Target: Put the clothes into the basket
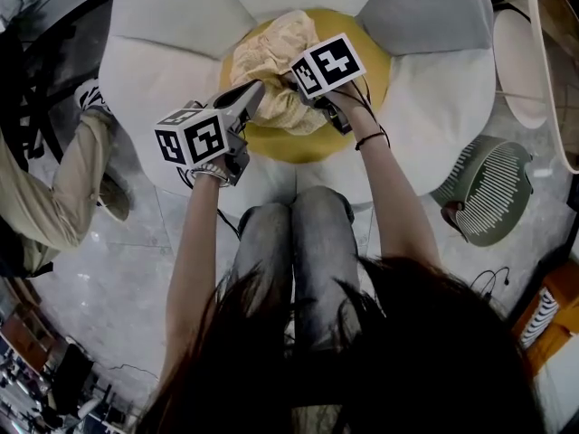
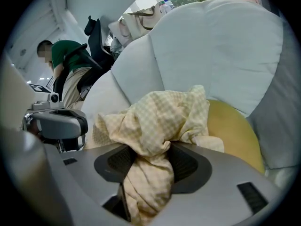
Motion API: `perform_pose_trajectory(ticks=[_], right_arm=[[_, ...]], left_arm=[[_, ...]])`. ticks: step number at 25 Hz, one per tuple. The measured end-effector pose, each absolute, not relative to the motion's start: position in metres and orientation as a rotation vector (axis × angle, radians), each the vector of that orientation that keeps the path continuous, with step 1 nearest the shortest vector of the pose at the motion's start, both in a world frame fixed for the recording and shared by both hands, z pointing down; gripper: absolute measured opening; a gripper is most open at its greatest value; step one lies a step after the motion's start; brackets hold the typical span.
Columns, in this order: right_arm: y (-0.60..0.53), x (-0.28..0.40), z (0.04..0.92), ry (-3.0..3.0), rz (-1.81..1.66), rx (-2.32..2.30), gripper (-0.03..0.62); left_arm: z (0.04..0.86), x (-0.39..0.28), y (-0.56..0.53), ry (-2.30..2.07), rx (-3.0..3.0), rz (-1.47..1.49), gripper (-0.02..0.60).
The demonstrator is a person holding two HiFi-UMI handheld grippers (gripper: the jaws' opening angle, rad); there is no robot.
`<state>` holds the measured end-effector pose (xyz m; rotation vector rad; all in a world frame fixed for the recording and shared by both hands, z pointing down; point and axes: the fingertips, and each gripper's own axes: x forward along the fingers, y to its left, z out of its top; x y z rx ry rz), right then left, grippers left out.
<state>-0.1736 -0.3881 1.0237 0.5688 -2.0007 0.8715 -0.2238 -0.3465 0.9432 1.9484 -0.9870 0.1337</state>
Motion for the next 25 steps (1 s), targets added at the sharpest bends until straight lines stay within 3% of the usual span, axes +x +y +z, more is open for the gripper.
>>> perform_pose_trajectory(ticks=[8, 15, 25], right_arm=[[-0.389, -0.175, 1.031, -1.964, 0.809, 0.595, 0.199], [-0.384, -0.177, 1.025, -1.956, 0.834, 0.635, 0.067], [-0.383, -0.175, 1.001, -2.029, 0.945, 0.76, 0.054]], left_arm=[[0.949, -0.226, -0.345, -0.987, 1.945, 0.131, 0.011], [0.942, -0.221, -0.337, -0.979, 1.94, 0.128, 0.011], [0.924, -0.229, -0.325, -1.0, 1.925, 0.129, 0.011]])
